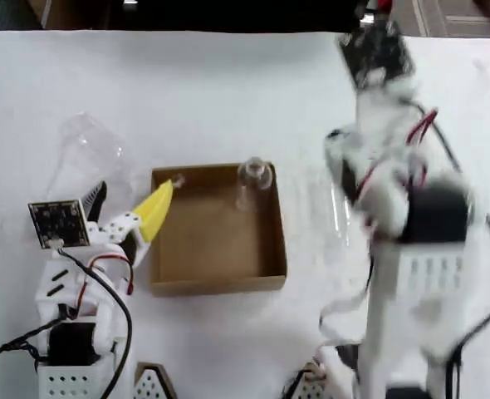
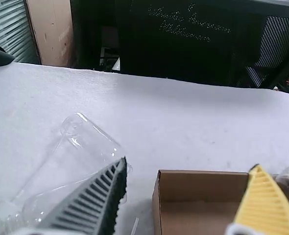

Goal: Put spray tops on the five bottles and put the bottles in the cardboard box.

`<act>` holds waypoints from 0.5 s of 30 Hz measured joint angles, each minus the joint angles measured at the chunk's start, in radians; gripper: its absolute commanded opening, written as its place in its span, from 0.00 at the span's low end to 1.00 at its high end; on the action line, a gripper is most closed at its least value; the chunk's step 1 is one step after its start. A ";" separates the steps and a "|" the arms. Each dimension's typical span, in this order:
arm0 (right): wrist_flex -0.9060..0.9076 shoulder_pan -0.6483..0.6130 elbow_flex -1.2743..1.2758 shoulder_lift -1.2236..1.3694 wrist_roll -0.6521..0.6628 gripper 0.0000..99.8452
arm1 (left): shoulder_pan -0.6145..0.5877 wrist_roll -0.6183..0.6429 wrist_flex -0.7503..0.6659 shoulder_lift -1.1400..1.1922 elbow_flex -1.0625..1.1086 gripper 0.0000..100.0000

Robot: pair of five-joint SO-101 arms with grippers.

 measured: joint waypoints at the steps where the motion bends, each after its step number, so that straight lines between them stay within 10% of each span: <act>1: -0.052 -0.032 0.071 -0.068 -0.002 0.02 | 0.000 0.000 0.000 0.000 0.000 0.35; 15: -0.681 -0.416 0.559 -0.677 -0.005 0.02 | 0.000 0.000 0.000 0.000 0.000 0.35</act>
